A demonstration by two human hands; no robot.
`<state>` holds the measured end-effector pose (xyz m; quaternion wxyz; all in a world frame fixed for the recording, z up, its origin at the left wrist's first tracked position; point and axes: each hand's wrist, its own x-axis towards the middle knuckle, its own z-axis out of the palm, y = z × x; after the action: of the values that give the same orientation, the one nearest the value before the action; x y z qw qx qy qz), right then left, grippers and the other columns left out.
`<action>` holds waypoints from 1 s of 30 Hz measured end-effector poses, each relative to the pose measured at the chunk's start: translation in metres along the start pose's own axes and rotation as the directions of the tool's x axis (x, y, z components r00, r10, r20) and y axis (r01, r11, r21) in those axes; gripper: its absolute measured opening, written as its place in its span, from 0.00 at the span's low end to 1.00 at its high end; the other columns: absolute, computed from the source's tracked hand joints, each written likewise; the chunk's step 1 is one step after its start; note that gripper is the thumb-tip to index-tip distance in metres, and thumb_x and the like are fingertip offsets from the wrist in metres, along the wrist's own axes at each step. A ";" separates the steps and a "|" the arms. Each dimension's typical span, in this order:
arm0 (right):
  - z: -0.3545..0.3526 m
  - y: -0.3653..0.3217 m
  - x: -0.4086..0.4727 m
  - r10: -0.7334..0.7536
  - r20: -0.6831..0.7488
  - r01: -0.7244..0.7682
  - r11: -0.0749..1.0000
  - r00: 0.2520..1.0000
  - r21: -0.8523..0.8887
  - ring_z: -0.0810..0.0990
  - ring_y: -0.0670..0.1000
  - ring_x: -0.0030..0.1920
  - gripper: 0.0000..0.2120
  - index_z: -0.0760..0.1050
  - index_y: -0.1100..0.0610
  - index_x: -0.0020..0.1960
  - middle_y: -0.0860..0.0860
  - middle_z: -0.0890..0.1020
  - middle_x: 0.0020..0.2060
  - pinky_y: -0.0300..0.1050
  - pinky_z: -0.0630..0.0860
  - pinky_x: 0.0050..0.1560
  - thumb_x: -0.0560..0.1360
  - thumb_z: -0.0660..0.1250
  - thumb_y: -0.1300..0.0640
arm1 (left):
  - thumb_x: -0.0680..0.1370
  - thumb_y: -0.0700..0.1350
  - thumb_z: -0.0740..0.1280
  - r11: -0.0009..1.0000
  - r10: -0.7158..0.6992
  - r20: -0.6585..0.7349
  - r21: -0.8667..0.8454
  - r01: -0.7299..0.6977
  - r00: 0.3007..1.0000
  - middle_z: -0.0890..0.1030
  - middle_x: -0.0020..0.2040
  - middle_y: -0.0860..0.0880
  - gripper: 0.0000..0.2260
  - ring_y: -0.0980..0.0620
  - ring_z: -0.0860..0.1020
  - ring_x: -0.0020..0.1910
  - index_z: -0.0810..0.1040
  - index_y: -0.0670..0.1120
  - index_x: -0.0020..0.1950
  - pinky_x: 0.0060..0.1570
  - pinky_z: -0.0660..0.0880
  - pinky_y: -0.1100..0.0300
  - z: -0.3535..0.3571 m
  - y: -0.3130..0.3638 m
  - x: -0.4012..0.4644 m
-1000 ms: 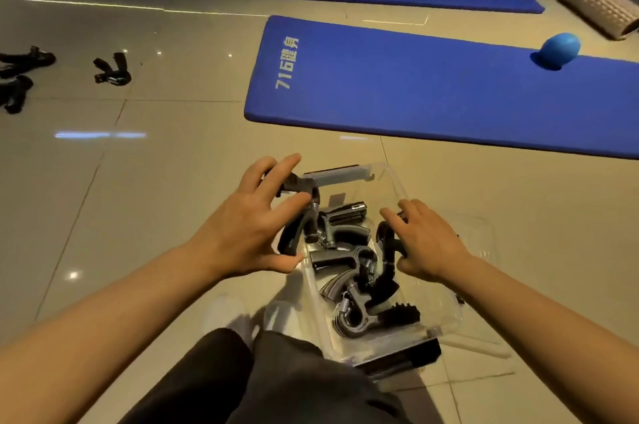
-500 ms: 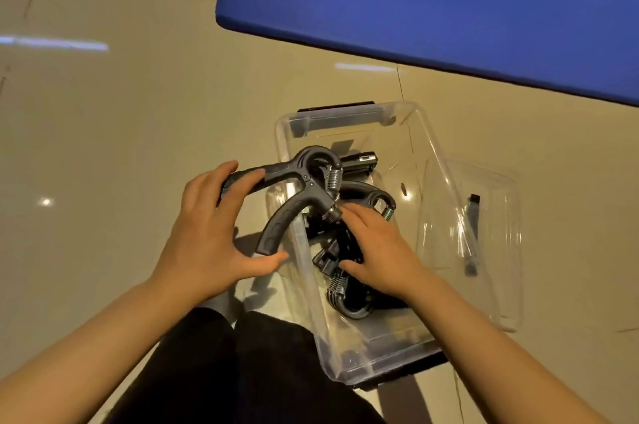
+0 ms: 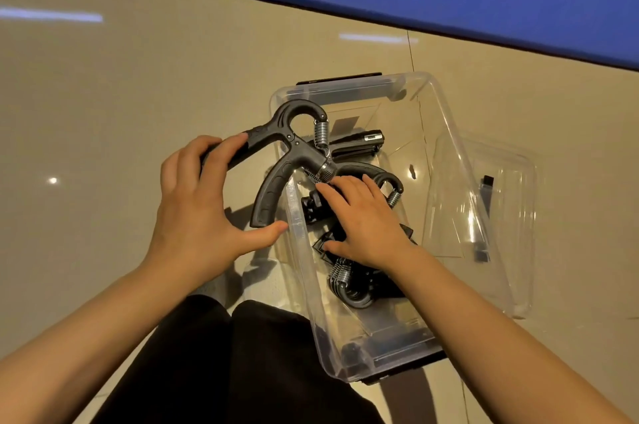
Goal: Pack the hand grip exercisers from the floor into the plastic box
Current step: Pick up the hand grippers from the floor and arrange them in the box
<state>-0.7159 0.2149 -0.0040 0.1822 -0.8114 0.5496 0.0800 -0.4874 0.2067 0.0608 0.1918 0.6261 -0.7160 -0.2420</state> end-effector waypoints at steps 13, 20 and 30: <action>0.006 -0.012 -0.002 -0.042 -0.001 0.042 0.993 0.999 -0.109 0.71 0.60 0.62 0.41 0.68 0.59 0.68 0.59 0.73 0.61 0.58 0.66 0.63 0.63 0.72 0.39 | 0.58 0.69 0.65 1.000 0.016 -0.019 -0.025 -0.016 1.000 0.65 0.65 0.47 0.45 0.45 0.62 0.64 0.62 0.53 0.72 0.55 0.70 0.52 0.001 0.001 -0.002; -0.006 -0.004 0.000 -0.139 0.153 0.172 0.958 0.978 -0.228 0.62 0.60 0.68 0.50 0.50 0.56 0.76 0.59 0.64 0.69 0.55 0.60 0.69 0.65 0.72 0.38 | 0.58 0.69 0.65 1.000 0.020 -0.013 0.007 -0.020 1.000 0.66 0.65 0.47 0.45 0.45 0.61 0.63 0.62 0.52 0.71 0.54 0.66 0.54 0.001 0.001 -0.003; -0.005 0.001 0.005 -0.054 0.103 0.056 0.998 0.993 -0.010 0.67 0.55 0.63 0.47 0.54 0.50 0.76 0.52 0.68 0.66 0.50 0.66 0.60 0.65 0.74 0.42 | 0.58 0.69 0.65 0.999 0.042 -0.018 0.016 -0.041 0.999 0.67 0.65 0.45 0.44 0.43 0.61 0.63 0.63 0.51 0.71 0.54 0.64 0.55 0.000 0.002 -0.002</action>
<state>-0.7150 0.2079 -0.0012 0.2073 -0.8222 0.5164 0.1200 -0.4883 0.2083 0.0622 0.1983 0.6148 -0.7290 -0.2265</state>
